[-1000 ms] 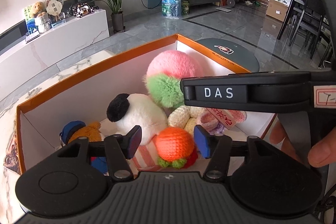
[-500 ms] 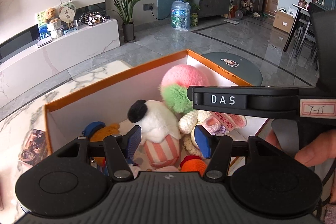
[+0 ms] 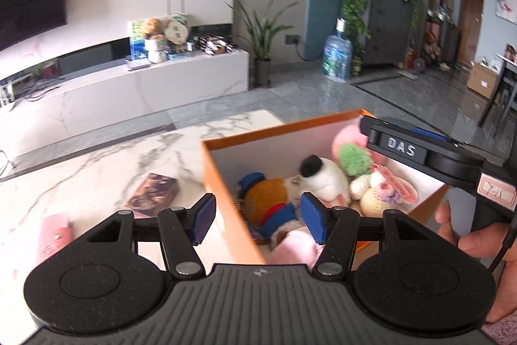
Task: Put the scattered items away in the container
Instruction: 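Move both tools out of the orange box back over the table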
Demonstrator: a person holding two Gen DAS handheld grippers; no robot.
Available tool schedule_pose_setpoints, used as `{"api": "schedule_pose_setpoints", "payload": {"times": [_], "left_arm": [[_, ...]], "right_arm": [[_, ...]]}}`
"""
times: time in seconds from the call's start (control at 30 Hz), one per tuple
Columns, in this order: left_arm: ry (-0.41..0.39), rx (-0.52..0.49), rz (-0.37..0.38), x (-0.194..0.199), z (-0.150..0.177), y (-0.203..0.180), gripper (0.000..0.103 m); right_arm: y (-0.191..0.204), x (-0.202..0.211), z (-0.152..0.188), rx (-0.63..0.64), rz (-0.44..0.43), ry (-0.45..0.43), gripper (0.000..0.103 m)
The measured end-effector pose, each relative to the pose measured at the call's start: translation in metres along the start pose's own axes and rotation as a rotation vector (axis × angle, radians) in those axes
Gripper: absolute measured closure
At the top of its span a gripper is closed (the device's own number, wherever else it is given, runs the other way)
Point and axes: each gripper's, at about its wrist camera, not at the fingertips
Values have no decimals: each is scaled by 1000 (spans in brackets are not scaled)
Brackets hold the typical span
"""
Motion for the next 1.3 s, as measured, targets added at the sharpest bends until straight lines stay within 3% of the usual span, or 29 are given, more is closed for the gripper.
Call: {"api": "schedule_pose_setpoints", "payload": {"times": [0.2, 0.3, 0.53, 0.77, 0.9, 1.07, 1.3], "left_arm": [[-51, 68, -69, 33, 11, 37, 34], [-69, 89, -105, 47, 18, 55, 34], [-99, 158, -188, 72, 40, 102, 33], [-125, 182, -223, 86, 64, 136, 33], [-136, 217, -214, 90, 76, 152, 33], [-157, 224, -217, 95, 93, 168, 33], [-154, 264, -215, 92, 106, 188, 33]], "right_arm": [[31, 31, 10, 51, -20, -115, 23], [49, 48, 17, 108, -58, -171, 17], [92, 86, 47, 288, -90, -255, 16], [128, 123, 77, 385, -121, -256, 13], [147, 134, 91, 429, -150, -214, 13], [170, 138, 107, 466, -189, -128, 13], [199, 134, 118, 521, -214, -105, 13]]}}
Point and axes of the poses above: each gripper's, at about its wrist camera, not at the fingertips, and x roughly against the way its jaws point, y to its left, z to its underside, and after that the axes turned 1 degree about z, right-handed
